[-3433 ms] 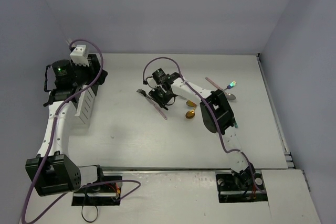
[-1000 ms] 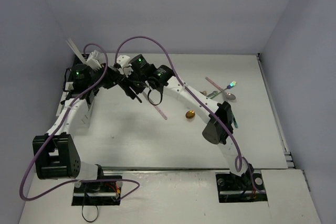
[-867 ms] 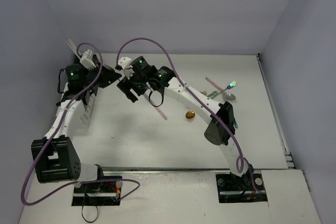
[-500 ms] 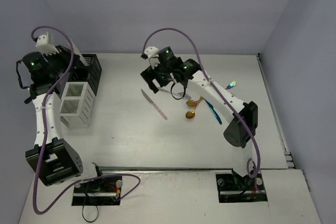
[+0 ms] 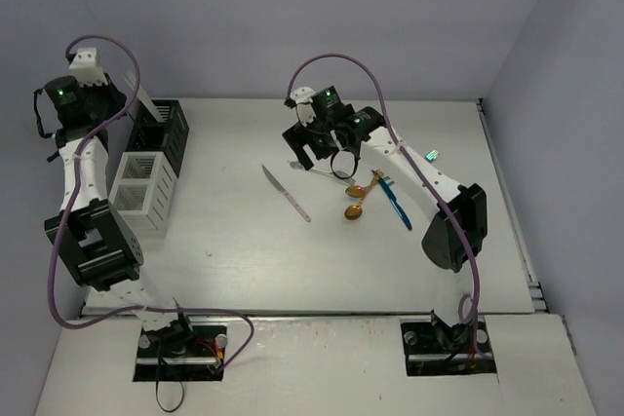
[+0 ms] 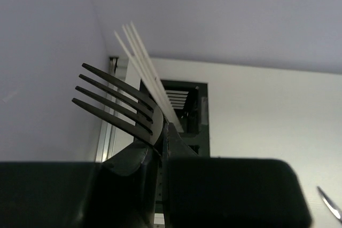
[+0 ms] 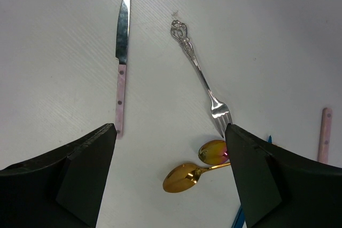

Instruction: Sort the eating utensils into containers

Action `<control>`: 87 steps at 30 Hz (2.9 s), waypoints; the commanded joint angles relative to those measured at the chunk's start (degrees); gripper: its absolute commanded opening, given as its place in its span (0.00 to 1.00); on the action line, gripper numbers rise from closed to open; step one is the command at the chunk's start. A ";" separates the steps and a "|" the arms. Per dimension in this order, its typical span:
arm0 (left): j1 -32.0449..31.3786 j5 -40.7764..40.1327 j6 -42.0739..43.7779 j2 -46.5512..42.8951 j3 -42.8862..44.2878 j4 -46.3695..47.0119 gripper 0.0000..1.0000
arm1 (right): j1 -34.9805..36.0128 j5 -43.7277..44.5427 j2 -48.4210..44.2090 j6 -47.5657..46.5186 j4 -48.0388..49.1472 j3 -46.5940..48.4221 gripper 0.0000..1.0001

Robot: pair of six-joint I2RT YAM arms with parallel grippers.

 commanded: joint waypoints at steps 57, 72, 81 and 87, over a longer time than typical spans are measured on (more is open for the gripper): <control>-49.15 28.78 57.51 41.89 44.64 -49.77 0.52 | -28.55 -10.96 -20.02 -0.22 1.95 -14.76 0.80; -53.24 18.99 50.07 49.88 53.55 -49.77 0.56 | -30.04 -12.04 -24.25 -0.09 1.91 -17.96 0.79; -58.36 0.82 63.28 46.52 46.44 -58.19 0.40 | -30.39 -12.50 -25.62 -0.31 1.83 -18.39 0.77; -61.20 -8.09 68.56 43.15 37.98 -61.11 0.18 | -30.60 -12.82 -26.81 -0.20 1.90 -19.19 0.76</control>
